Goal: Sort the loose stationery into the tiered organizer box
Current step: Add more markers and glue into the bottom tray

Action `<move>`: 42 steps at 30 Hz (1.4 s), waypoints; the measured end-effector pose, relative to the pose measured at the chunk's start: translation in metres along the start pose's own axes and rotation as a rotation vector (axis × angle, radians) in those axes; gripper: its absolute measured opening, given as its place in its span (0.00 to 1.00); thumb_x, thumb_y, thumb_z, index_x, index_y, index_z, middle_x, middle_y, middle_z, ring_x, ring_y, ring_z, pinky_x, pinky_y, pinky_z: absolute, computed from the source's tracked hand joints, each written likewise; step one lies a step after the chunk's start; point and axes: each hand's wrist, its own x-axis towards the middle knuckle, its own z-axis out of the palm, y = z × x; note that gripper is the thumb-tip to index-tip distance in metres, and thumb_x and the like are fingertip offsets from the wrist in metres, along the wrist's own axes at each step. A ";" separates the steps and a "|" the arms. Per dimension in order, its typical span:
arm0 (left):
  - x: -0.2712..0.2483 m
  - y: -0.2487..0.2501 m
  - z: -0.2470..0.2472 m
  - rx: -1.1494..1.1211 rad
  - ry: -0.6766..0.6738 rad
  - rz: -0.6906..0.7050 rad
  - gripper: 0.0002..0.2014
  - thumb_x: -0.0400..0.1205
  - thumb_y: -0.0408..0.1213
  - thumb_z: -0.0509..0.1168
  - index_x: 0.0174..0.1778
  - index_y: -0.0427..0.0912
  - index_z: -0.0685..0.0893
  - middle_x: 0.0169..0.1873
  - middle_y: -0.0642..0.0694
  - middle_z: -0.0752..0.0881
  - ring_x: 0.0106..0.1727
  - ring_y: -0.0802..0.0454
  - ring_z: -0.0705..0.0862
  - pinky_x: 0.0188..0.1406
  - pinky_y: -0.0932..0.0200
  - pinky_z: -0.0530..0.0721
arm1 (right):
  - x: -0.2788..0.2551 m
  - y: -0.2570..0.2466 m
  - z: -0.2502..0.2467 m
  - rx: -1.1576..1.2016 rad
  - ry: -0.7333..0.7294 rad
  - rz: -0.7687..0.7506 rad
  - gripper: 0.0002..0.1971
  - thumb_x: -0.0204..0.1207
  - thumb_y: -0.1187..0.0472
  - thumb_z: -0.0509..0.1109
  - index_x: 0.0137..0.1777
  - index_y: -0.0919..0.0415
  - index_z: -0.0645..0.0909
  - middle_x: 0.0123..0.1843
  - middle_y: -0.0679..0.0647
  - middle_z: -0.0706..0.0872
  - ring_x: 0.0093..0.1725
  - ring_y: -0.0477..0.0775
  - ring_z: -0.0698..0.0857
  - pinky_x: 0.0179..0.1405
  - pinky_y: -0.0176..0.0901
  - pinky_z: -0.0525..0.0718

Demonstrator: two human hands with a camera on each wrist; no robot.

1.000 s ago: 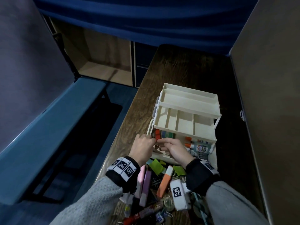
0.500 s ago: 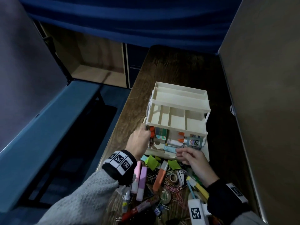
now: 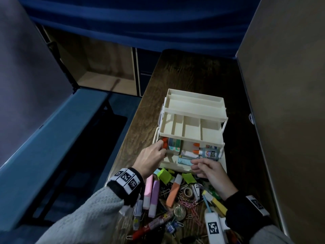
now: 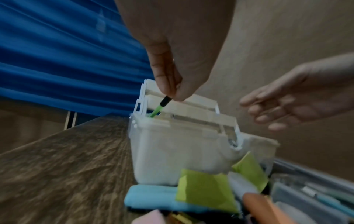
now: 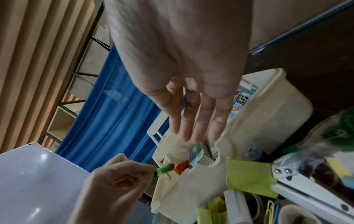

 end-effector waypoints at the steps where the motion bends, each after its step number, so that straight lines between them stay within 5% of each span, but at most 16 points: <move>1: 0.005 -0.003 0.003 0.027 -0.041 -0.019 0.04 0.77 0.31 0.66 0.44 0.37 0.85 0.42 0.44 0.78 0.37 0.46 0.82 0.25 0.57 0.75 | 0.000 -0.001 0.000 0.000 -0.003 0.001 0.14 0.85 0.67 0.58 0.50 0.54 0.86 0.48 0.55 0.90 0.51 0.52 0.88 0.48 0.39 0.83; 6: 0.022 -0.008 0.015 0.221 -0.226 -0.045 0.09 0.83 0.33 0.59 0.50 0.38 0.84 0.49 0.45 0.81 0.46 0.45 0.83 0.38 0.51 0.84 | 0.000 -0.001 0.002 -0.002 -0.018 0.012 0.14 0.84 0.68 0.59 0.50 0.55 0.85 0.48 0.55 0.90 0.50 0.52 0.88 0.47 0.38 0.83; 12: 0.025 -0.011 0.029 0.365 -0.324 -0.015 0.13 0.85 0.45 0.56 0.53 0.52 0.86 0.48 0.49 0.87 0.55 0.45 0.80 0.54 0.49 0.72 | -0.006 0.003 -0.003 -0.011 -0.026 0.042 0.13 0.85 0.67 0.58 0.52 0.57 0.85 0.49 0.57 0.90 0.49 0.50 0.87 0.44 0.33 0.83; 16: 0.015 -0.012 0.021 0.195 -0.144 -0.002 0.13 0.87 0.45 0.53 0.53 0.51 0.83 0.47 0.48 0.86 0.52 0.45 0.82 0.51 0.49 0.70 | -0.014 0.008 -0.006 -0.039 0.004 0.056 0.14 0.85 0.68 0.58 0.50 0.57 0.85 0.48 0.58 0.89 0.48 0.53 0.86 0.45 0.38 0.82; 20: -0.023 -0.019 0.011 -0.070 0.144 -0.133 0.10 0.83 0.37 0.60 0.56 0.44 0.84 0.45 0.47 0.84 0.44 0.47 0.83 0.41 0.55 0.70 | -0.028 0.021 -0.007 -0.050 0.018 0.094 0.13 0.85 0.69 0.57 0.53 0.64 0.85 0.45 0.60 0.87 0.43 0.52 0.84 0.40 0.37 0.81; 22: -0.051 -0.021 0.010 -0.172 0.178 -0.206 0.09 0.83 0.36 0.61 0.55 0.43 0.85 0.45 0.48 0.83 0.42 0.49 0.83 0.41 0.55 0.76 | -0.038 0.032 -0.006 -0.111 0.002 0.136 0.12 0.85 0.67 0.57 0.54 0.64 0.84 0.43 0.58 0.86 0.43 0.52 0.84 0.41 0.42 0.79; 26: -0.106 -0.027 0.017 -0.291 0.020 -0.350 0.07 0.83 0.37 0.61 0.50 0.45 0.84 0.45 0.51 0.85 0.44 0.53 0.84 0.43 0.56 0.81 | -0.059 0.053 -0.004 -0.287 -0.086 0.186 0.09 0.83 0.69 0.62 0.50 0.63 0.85 0.38 0.57 0.85 0.33 0.47 0.82 0.30 0.35 0.75; 28: -0.126 -0.025 0.023 -0.344 -0.072 -0.367 0.06 0.83 0.38 0.62 0.46 0.48 0.84 0.43 0.53 0.86 0.44 0.55 0.84 0.45 0.57 0.81 | -0.069 0.061 0.002 -0.426 -0.137 0.168 0.07 0.81 0.67 0.65 0.50 0.63 0.86 0.39 0.56 0.86 0.34 0.49 0.82 0.32 0.36 0.76; 33: -0.140 0.005 0.036 -0.353 -0.478 -0.138 0.14 0.79 0.60 0.61 0.39 0.54 0.77 0.36 0.58 0.82 0.34 0.65 0.78 0.33 0.67 0.75 | -0.082 0.067 0.029 -0.758 -0.256 0.087 0.08 0.80 0.58 0.67 0.51 0.58 0.86 0.49 0.48 0.87 0.44 0.41 0.81 0.40 0.31 0.76; 38: -0.123 0.034 0.047 0.030 -0.529 0.112 0.19 0.76 0.62 0.63 0.45 0.48 0.78 0.44 0.49 0.85 0.43 0.49 0.83 0.41 0.56 0.78 | -0.083 0.070 0.021 -0.745 -0.137 0.096 0.06 0.80 0.59 0.66 0.47 0.58 0.85 0.48 0.50 0.87 0.49 0.48 0.83 0.48 0.41 0.79; 42: -0.115 0.046 0.053 0.091 -0.506 0.159 0.20 0.79 0.59 0.58 0.47 0.44 0.80 0.45 0.43 0.87 0.47 0.40 0.86 0.42 0.52 0.80 | -0.096 0.083 0.002 -0.679 -0.059 0.131 0.05 0.79 0.61 0.67 0.41 0.56 0.82 0.47 0.46 0.85 0.48 0.45 0.82 0.47 0.40 0.79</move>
